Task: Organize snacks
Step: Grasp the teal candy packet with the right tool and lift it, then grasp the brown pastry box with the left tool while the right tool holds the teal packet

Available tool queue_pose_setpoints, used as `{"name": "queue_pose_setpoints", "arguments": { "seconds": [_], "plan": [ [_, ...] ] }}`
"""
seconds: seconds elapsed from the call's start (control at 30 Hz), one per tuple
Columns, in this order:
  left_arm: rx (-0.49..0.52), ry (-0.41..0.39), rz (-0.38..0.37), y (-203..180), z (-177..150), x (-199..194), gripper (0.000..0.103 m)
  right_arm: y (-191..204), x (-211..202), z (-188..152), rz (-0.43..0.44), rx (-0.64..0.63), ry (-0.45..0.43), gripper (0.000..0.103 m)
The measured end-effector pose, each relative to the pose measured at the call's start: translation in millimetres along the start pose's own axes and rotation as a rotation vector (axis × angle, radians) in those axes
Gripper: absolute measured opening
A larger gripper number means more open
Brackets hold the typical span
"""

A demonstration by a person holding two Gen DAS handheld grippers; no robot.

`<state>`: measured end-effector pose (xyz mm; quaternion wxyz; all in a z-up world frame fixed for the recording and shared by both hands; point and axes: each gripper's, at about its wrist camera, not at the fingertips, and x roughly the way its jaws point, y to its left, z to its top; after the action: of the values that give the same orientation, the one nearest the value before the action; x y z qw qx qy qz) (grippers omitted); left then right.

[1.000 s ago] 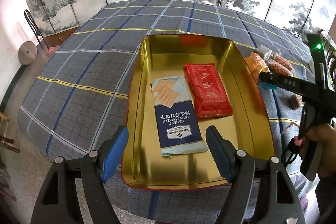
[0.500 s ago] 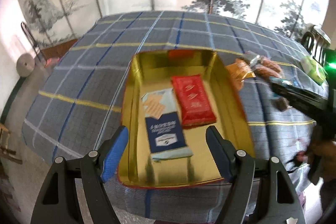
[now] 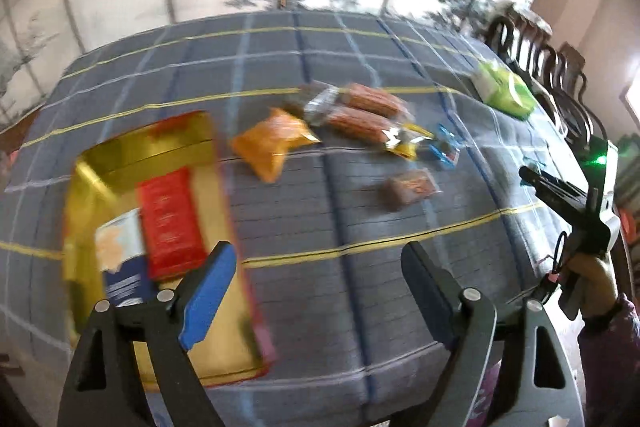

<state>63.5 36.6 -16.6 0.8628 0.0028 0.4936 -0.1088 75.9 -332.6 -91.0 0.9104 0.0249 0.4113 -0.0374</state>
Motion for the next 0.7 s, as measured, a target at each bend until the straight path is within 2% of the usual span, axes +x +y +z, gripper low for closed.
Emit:
{"name": "queue_pose_setpoints", "arguments": {
  "seconds": [0.13, 0.2, 0.27, 0.33, 0.47, 0.63, 0.7],
  "plan": [
    [0.127, -0.001, -0.056, -35, 15, 25, 0.082, -18, 17, 2, 0.006, 0.031, 0.008, 0.031],
    [0.245, -0.012, -0.081, -52, 20, 39, 0.082, -23, 20, -5, 0.019, 0.045, 0.011, 0.031],
    [0.35, 0.005, -0.054, -65, 23, 55, 0.082, -25, 21, -4, 0.034, 0.056, 0.002, 0.031],
    [0.381, 0.037, -0.079, -73, 28, 72, 0.082, -24, 22, -3, 0.047, 0.059, 0.007, 0.031],
    [0.289, 0.113, -0.082, -77, 41, 98, 0.082, -24, 24, -4, 0.074, 0.068, 0.006, 0.031],
    [0.068, 0.179, -0.043, -71, 51, 112, 0.082, -21, 23, -5, 0.101, 0.057, 0.005, 0.031],
    [0.026, 0.187, -0.031, -75, 52, 115, 0.082, -20, 22, -6, 0.111, 0.052, 0.004, 0.031]
  ]
}}
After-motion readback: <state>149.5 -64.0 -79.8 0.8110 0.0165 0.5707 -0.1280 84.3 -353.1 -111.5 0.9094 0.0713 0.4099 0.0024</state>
